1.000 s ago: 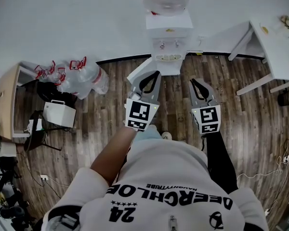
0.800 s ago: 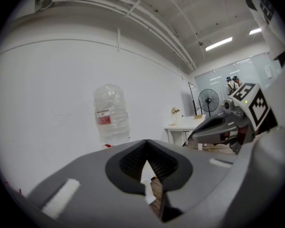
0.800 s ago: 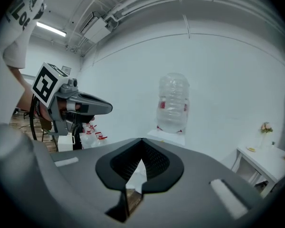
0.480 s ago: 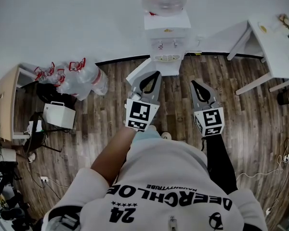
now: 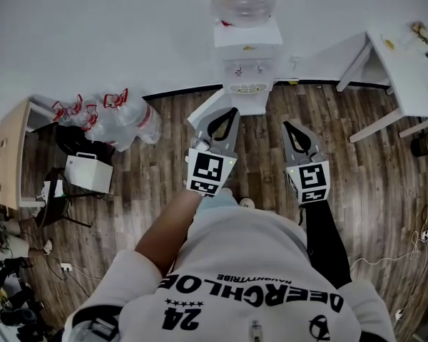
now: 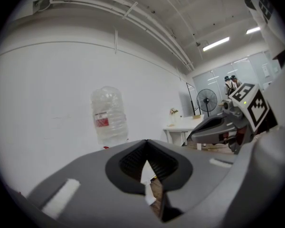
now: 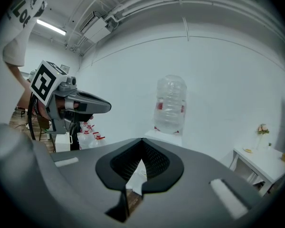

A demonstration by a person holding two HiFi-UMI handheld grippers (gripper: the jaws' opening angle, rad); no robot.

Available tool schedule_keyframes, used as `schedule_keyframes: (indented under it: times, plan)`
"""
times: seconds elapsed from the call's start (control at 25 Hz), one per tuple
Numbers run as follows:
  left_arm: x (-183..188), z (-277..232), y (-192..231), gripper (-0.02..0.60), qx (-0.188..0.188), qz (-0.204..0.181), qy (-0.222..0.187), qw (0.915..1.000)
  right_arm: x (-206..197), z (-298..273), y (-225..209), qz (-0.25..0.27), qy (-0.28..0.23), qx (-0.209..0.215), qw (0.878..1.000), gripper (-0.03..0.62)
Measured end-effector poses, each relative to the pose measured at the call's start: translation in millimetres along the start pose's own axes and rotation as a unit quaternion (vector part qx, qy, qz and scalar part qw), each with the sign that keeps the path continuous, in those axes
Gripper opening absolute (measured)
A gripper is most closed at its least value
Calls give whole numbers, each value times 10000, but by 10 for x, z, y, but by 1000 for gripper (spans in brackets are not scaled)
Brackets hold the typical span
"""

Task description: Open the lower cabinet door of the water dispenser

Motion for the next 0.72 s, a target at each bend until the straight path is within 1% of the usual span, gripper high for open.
schedule_keyframes:
  times: [0.72]
  plan:
    - [-7,36,-9,57,-38,-16,8,10000,12,38,36,77,-13,2,10000,2]
Point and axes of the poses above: the fingertips, and each gripper's own axes: z backward along the fingers, y to its left, x out of its top, the point moved 5 cm from there along z, backward along the fingers, and after that the axes turned 12 degrees about -y, right-handed, at the moved point
